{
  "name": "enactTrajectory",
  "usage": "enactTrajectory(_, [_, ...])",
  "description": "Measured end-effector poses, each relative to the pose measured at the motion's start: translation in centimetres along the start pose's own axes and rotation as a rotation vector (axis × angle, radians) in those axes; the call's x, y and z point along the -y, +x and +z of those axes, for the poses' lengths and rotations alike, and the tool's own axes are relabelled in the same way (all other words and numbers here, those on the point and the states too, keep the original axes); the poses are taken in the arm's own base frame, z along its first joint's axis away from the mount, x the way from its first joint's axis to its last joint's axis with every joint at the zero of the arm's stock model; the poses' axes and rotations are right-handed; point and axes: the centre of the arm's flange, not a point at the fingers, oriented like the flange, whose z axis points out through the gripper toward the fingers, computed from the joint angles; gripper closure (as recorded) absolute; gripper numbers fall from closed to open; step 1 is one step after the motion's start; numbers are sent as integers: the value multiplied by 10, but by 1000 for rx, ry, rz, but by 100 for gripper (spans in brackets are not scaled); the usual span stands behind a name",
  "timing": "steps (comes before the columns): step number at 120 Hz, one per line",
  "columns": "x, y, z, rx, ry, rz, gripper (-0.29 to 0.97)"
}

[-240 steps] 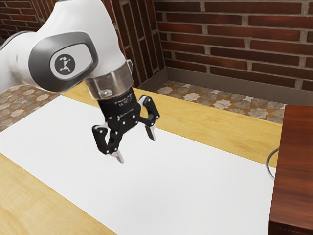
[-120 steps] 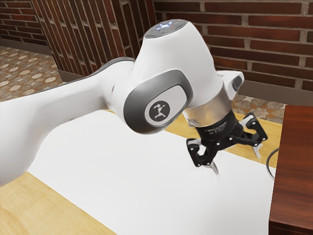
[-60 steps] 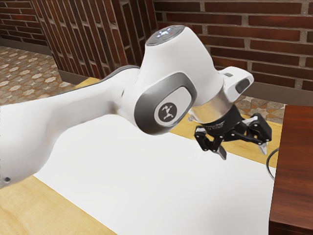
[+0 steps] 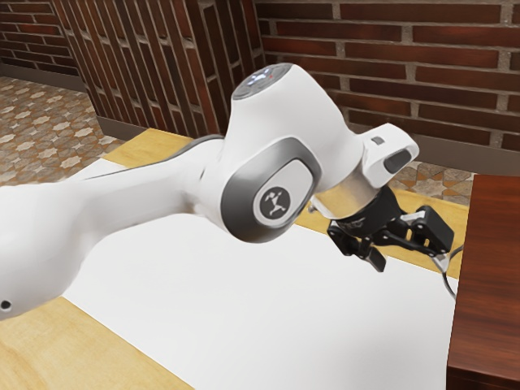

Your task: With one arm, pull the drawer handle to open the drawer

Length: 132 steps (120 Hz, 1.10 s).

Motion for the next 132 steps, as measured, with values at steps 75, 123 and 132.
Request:
enactTrajectory(75, [3, 2, 12, -7, -12, 109, 1])
enactTrajectory(123, [-4, -1, 13, -4, -28, 95, 13])
enactTrajectory(132, [-4, -1, 14, -3, -29, 74, 14])
